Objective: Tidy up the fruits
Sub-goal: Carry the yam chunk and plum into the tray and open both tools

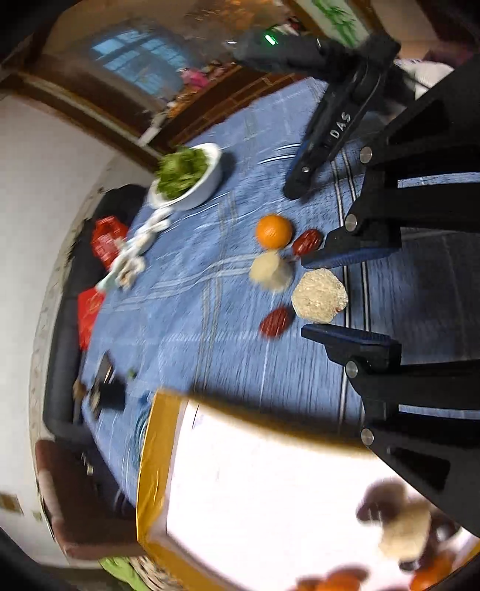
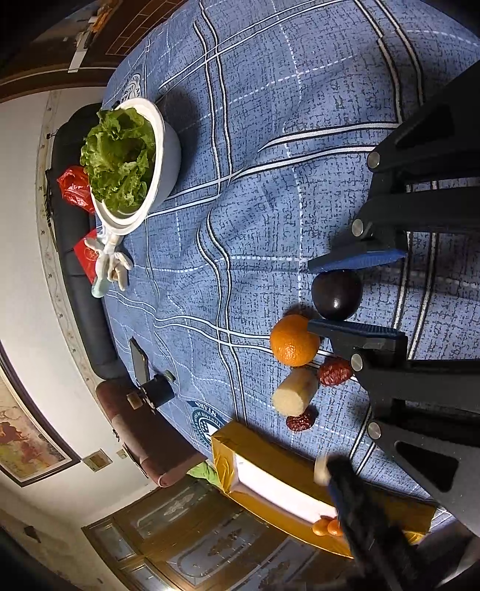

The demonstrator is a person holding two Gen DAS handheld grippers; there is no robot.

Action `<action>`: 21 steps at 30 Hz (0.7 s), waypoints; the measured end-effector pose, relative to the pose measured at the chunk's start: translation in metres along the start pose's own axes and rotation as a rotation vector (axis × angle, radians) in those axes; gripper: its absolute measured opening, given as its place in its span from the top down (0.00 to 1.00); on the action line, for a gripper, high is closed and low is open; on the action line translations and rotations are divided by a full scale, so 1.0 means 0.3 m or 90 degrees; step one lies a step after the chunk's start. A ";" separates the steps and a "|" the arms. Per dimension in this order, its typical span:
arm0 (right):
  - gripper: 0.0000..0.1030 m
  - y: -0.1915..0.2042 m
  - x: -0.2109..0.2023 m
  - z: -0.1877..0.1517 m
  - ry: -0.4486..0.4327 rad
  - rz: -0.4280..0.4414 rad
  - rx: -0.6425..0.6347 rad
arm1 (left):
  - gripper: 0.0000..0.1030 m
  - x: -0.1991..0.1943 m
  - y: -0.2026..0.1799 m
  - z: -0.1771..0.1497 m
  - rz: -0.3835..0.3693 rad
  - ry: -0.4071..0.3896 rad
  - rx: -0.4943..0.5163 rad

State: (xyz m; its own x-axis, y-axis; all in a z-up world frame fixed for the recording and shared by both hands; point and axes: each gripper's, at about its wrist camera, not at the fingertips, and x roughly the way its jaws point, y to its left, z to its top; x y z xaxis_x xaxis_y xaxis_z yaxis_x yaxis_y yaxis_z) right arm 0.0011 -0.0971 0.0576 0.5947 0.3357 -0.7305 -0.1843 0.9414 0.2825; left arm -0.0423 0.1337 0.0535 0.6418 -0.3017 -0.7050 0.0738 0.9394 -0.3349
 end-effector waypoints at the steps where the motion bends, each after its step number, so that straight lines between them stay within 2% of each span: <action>1: 0.73 0.000 0.001 -0.004 -0.001 -0.006 0.001 | 0.71 -0.034 0.023 0.002 0.007 -0.013 -0.006; 5: 0.73 0.012 -0.013 -0.014 -0.023 -0.034 -0.011 | 0.71 -0.189 0.158 -0.003 0.050 -0.067 -0.043; 7: 0.73 0.032 -0.024 -0.013 -0.036 -0.066 -0.023 | 0.71 -0.246 0.230 -0.009 0.071 -0.082 -0.061; 9: 0.73 0.060 -0.040 -0.008 -0.040 -0.068 -0.029 | 0.71 -0.297 0.299 -0.022 0.093 -0.094 -0.079; 12: 0.72 0.140 -0.081 -0.009 -0.038 -0.023 -0.035 | 0.71 -0.344 0.408 -0.041 0.115 -0.103 -0.114; 15: 0.72 0.289 -0.103 -0.009 -0.021 0.046 -0.073 | 0.71 -0.360 0.494 -0.058 0.124 -0.099 -0.151; 21: 0.72 0.578 -0.056 -0.027 0.014 0.106 -0.168 | 0.71 -0.362 0.590 -0.084 0.133 -0.089 -0.183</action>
State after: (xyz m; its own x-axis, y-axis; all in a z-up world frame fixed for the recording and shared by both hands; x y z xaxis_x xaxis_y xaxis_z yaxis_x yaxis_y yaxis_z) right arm -0.0471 0.0606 0.1138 0.5224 0.4841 -0.7020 -0.4765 0.8484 0.2306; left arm -0.1184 0.3286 0.0550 0.7198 -0.0642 -0.6912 -0.2741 0.8885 -0.3680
